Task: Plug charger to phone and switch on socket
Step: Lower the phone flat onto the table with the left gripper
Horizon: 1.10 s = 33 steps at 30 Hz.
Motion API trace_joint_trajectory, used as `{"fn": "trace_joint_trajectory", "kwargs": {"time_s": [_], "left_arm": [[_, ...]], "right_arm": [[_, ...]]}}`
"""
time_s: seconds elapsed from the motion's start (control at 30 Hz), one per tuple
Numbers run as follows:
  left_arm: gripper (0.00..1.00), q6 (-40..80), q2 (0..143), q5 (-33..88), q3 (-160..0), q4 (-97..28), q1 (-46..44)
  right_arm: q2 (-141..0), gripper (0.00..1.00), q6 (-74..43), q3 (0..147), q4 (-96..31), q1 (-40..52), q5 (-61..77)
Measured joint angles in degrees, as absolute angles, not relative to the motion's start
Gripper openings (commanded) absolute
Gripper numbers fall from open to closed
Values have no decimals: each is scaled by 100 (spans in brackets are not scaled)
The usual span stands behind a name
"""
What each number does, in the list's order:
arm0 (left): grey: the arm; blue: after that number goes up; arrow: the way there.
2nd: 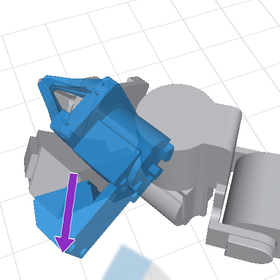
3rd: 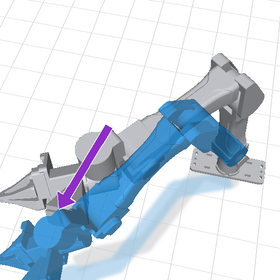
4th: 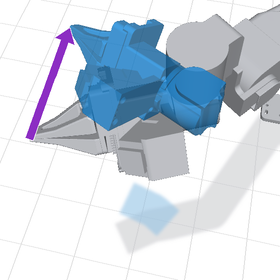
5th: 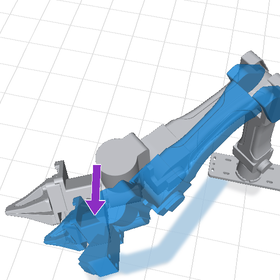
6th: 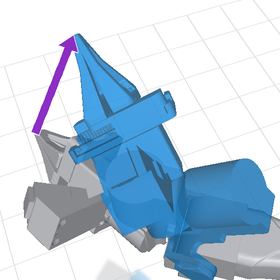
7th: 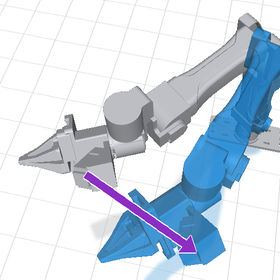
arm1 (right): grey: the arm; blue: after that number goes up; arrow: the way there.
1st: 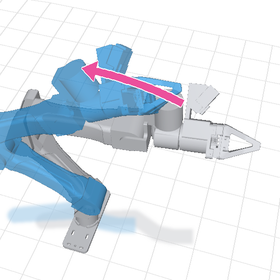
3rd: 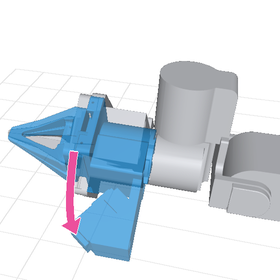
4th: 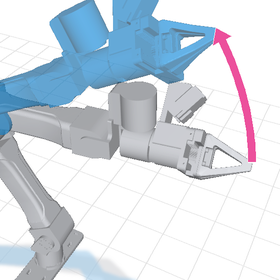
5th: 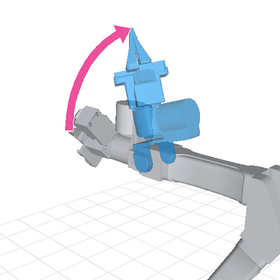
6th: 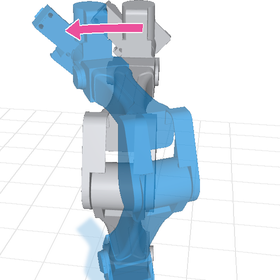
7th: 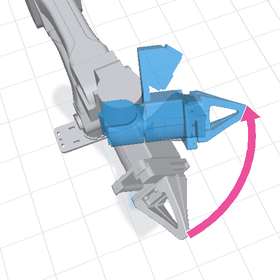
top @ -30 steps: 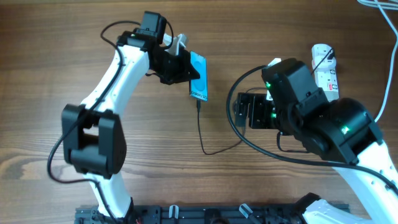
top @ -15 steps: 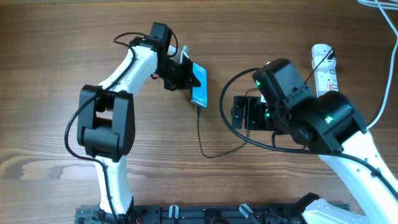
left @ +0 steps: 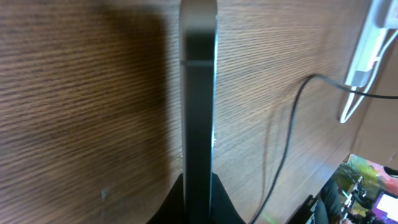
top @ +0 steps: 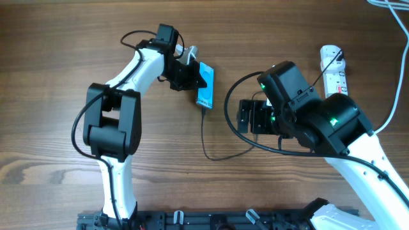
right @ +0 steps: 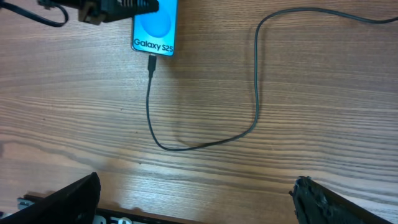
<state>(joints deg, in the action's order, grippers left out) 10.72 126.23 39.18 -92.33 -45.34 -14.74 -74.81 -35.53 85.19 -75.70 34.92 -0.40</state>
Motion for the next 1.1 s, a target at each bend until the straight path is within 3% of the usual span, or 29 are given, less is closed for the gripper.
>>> {"fn": "trace_joint_trajectory", "kwargs": {"time_s": [0.4,0.63,0.87,0.97,1.1], "left_arm": [[12,1050,12772,3872,-9229,-4491,-1581],[30,1009,12899,3760,-9229,-4488,-1579],[35,1011,12943,3516,-9236,-4654,-1579],[42,1013,12938,3461,-9258,-4713,-1581],[43,1009,12888,3277,-9275,-4816,-1603]], "right_arm": [[-7481,100,-3553,8519,-7557,3492,-40],[-7481,100,-3555,8519,-7568,3492,-40],[-7481,99,-3555,8519,-7625,3492,-27],[-7481,100,-3557,8519,-7627,3492,-23],[-7481,100,-3577,8519,-7686,3492,-21]]}}
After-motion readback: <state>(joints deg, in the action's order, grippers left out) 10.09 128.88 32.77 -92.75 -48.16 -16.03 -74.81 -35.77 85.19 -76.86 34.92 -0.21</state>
